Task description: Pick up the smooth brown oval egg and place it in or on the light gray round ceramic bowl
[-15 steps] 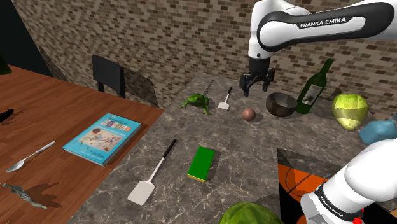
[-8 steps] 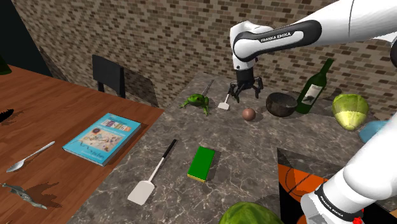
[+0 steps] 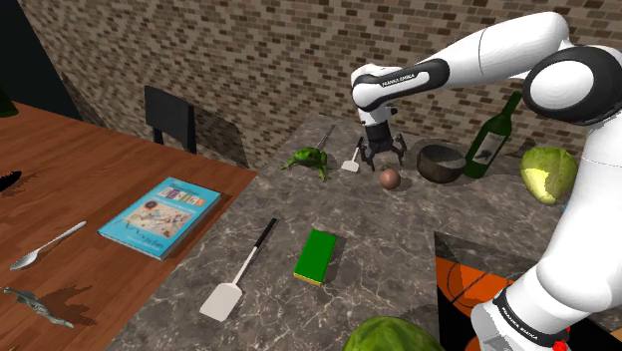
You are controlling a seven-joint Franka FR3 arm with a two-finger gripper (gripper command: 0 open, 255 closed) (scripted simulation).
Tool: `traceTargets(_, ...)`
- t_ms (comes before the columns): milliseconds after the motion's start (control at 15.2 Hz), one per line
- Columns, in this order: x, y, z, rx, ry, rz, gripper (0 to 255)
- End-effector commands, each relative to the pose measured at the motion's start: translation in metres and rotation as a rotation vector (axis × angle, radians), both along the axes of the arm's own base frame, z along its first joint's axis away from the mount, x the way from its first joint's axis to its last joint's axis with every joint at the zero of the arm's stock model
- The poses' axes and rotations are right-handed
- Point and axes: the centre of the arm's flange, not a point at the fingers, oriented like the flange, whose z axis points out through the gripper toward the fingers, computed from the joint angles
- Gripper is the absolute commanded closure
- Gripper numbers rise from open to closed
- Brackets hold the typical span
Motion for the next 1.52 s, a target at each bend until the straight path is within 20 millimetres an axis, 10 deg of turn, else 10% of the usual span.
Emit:
traceTargets(0,-0.002,-0.003,-0.009,-0.005,0.007,-0.012,0)
traceTargets(858,-0.018,-0.005,-0.034,-0.005,0.007,-0.012,0)
traceTargets(924,-0.018,-0.005,-0.034,-0.005,0.007,-0.012,255)
traceTargets(1452,-0.018,-0.005,-0.033,-0.005,0.007,-0.012,255)
